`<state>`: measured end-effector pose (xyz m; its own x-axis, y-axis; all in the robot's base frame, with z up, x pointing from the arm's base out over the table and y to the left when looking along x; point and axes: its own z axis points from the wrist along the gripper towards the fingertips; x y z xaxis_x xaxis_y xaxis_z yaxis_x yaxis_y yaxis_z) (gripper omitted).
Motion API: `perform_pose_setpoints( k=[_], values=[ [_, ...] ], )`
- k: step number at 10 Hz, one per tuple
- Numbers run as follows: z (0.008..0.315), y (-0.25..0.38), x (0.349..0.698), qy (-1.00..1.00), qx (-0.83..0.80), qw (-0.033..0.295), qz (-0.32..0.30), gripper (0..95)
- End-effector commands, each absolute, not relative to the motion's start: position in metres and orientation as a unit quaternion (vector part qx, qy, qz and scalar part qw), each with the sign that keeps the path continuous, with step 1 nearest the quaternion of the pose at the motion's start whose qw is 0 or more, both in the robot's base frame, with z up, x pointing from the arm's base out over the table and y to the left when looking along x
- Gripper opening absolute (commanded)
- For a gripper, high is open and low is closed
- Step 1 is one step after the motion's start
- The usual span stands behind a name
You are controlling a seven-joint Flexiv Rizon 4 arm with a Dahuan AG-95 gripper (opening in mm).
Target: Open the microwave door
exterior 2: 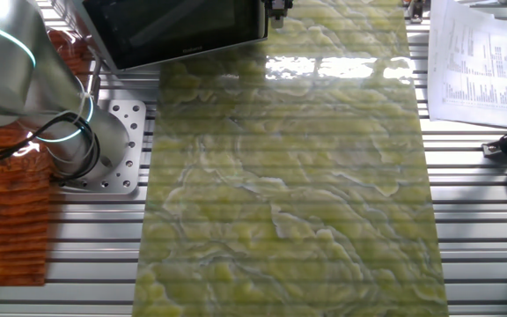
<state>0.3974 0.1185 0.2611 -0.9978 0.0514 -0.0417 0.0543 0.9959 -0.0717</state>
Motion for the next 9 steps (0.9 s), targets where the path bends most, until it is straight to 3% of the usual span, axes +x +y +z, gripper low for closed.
perform_pose_setpoints(
  k=[1,5,9],
  values=[
    [0.265,0.118,0.4,0.999,0.021,0.018,-0.042,0.0],
    [0.297,0.11,0.438,0.999,0.024,0.005,-0.039,0.0],
    [0.304,0.086,0.459,0.999,0.013,0.007,-0.038,0.0]
  ],
)
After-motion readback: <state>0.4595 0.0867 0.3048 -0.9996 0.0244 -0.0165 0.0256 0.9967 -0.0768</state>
